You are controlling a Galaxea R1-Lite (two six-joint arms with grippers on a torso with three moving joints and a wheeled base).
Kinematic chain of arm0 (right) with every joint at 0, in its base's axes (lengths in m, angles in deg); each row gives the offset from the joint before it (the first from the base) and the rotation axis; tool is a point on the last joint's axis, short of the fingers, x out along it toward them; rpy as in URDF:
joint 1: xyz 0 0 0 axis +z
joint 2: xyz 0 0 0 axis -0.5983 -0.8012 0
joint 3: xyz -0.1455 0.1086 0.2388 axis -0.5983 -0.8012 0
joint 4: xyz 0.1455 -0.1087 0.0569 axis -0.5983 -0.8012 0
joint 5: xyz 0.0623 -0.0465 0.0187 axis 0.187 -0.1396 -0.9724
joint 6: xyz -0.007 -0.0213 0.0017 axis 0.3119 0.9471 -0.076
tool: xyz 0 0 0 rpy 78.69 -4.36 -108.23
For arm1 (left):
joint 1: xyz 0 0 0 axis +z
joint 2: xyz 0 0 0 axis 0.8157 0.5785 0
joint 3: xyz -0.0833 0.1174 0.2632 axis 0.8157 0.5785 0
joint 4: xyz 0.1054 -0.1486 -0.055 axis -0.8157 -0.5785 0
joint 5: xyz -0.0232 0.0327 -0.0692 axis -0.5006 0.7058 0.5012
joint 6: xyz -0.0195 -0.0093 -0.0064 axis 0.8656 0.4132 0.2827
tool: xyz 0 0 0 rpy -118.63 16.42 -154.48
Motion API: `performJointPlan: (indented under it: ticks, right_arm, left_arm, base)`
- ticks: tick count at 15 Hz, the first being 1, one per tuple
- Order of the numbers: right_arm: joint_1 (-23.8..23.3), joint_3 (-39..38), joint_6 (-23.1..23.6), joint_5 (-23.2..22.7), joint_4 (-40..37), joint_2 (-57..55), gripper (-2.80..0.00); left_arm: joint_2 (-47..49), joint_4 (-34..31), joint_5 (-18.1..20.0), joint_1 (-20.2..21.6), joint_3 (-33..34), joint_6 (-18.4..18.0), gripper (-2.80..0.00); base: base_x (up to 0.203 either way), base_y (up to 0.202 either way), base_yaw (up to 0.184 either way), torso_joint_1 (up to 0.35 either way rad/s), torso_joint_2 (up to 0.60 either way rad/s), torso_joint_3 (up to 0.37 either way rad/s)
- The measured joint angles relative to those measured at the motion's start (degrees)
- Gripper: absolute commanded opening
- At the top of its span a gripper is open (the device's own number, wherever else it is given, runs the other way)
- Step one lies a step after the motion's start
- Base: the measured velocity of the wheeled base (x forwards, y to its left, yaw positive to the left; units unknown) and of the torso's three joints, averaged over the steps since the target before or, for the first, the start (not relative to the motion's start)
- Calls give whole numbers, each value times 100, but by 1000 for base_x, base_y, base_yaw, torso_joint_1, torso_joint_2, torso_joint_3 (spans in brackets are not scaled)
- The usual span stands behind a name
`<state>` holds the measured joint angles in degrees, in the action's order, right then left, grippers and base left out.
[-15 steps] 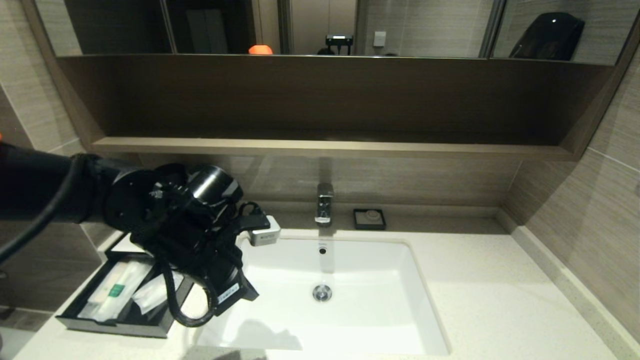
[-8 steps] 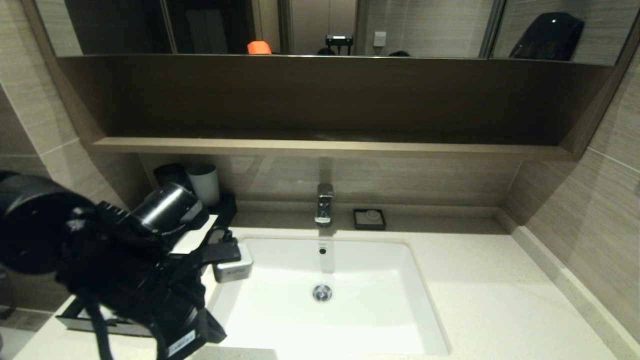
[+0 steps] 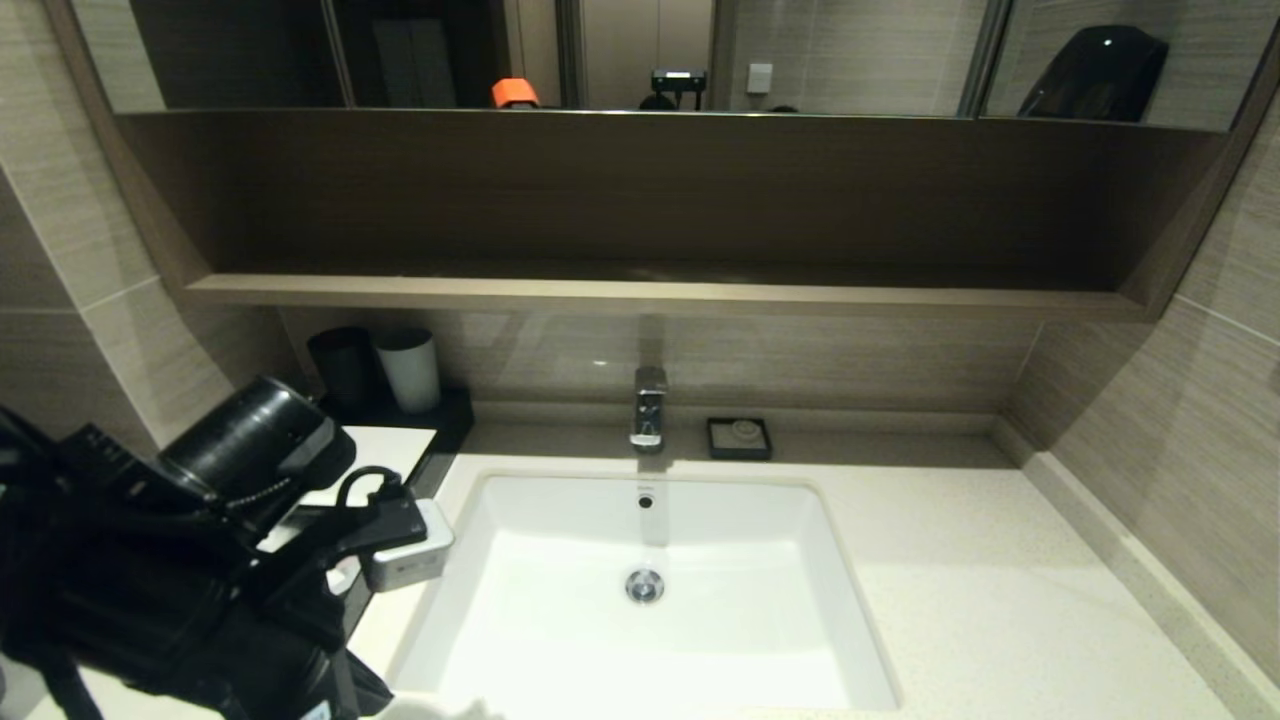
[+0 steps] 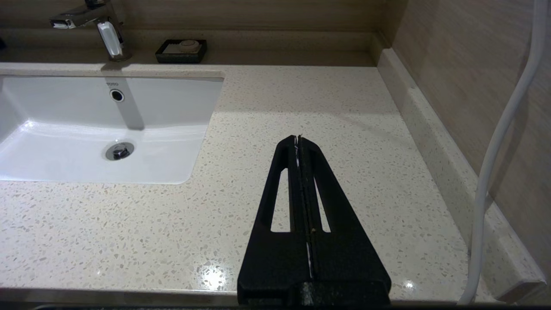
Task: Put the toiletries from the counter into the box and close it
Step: Pick up the bathroom toiletry
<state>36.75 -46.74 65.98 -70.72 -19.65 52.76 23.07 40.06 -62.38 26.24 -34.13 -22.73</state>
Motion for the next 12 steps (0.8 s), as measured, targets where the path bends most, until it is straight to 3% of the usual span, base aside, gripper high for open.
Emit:
performJointPlan:
  ticks: [2, 4, 8, 12]
  right_arm:
    - [0, 0, -5, -2, 2, 0, -280]
    - [0, 0, -4, -1, 0, 0, -280]
    - [0, 0, -2, 0, 0, 0, -280]
    - [0, 0, -3, -2, 2, 0, -280]
  left_arm:
    - [173, -479, -23, -187, -505, 135, -280]
    - [548, -920, -54, -422, -1073, 516, -280]
    - [1446, -1314, -291, -889, -1837, 946, -280]
    - [2300, -1808, -392, -1181, -2622, 1660, -280]
  base:
    - [0, 0, 0, 0, 0, 0]
    - [0, 0, 0, 0, 0, 0]
    - [0, 0, 0, 0, 0, 0]
    - [0, 0, 0, 0, 0, 0]
